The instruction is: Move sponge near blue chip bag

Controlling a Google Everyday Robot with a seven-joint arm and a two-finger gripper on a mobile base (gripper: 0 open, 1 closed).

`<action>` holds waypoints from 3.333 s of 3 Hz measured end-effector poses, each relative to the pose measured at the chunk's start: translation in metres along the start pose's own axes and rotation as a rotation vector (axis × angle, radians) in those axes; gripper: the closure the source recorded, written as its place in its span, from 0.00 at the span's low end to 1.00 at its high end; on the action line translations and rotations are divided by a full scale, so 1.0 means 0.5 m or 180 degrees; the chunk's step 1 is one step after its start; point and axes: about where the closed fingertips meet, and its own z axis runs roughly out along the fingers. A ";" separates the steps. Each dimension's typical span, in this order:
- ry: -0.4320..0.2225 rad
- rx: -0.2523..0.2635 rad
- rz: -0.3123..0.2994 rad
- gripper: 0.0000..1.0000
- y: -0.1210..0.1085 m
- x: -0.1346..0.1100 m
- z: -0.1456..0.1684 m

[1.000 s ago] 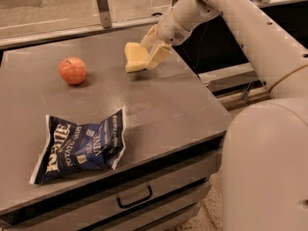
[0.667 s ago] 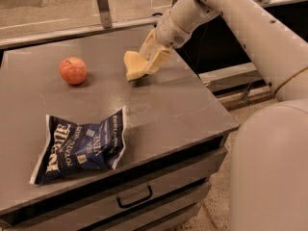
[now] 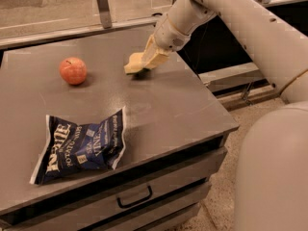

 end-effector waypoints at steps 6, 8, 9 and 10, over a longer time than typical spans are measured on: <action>-0.0587 -0.0475 -0.1124 0.59 0.342 -0.184 -0.034; -0.0592 -0.0486 -0.1137 0.13 0.344 -0.188 -0.031; -0.0594 -0.0492 -0.1143 0.00 0.345 -0.191 -0.029; -0.0595 -0.0493 -0.1143 0.00 0.345 -0.191 -0.029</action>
Offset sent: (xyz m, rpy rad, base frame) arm -0.0651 0.0257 -0.0260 0.0711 0.0272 0.1753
